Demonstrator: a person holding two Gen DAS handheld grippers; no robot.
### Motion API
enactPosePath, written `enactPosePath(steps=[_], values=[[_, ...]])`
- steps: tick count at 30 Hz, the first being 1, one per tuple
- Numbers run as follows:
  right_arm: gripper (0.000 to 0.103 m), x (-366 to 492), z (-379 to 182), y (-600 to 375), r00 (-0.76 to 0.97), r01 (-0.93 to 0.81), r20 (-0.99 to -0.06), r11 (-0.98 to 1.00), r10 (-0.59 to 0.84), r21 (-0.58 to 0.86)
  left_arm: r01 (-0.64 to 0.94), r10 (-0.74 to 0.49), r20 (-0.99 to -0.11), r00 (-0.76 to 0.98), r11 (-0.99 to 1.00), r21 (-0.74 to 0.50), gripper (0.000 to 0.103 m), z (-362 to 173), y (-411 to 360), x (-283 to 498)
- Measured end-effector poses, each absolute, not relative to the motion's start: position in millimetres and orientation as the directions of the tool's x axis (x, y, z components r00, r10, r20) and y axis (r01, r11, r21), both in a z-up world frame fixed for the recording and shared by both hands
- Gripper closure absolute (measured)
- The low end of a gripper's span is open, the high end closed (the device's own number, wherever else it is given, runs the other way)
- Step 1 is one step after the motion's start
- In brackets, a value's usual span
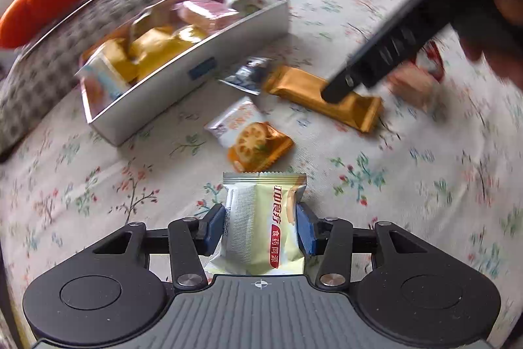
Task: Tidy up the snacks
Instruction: 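Carry both packets into the box and open both tools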
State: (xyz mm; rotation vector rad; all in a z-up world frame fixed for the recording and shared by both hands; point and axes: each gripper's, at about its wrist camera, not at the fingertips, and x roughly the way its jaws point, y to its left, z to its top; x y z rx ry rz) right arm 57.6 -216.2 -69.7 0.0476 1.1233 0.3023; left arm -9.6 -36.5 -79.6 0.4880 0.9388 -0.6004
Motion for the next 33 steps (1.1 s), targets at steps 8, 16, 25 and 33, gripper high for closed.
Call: enactPosePath(steps=[8,16,25,33], values=[[0.057,59,-83,-194,0.379,-0.286,-0.894,0.949,0.238,0.131,0.576,-0.225,-0.842,0.489,0.808,0.119,0.058,-75,-28,-1],[0.077,58,-81,-191,0.392,-0.290,-0.889,0.949,0.235,0.123,0.488,-0.262,-0.818,0.512,0.872,0.026,0.058,-65,-19,7],[0.078,58,-67,-200,0.402,-0.228,-0.862,0.945,0.310,0.234,0.387,-0.305,-0.780,0.546,0.918,-0.088,0.058,-51,-4,15],[0.078,59,-44,-221,0.470,-0.166,-0.800,0.928,0.373,0.335,0.307,-0.302,-0.728,0.615,0.943,-0.132,0.058,-36,6,24]])
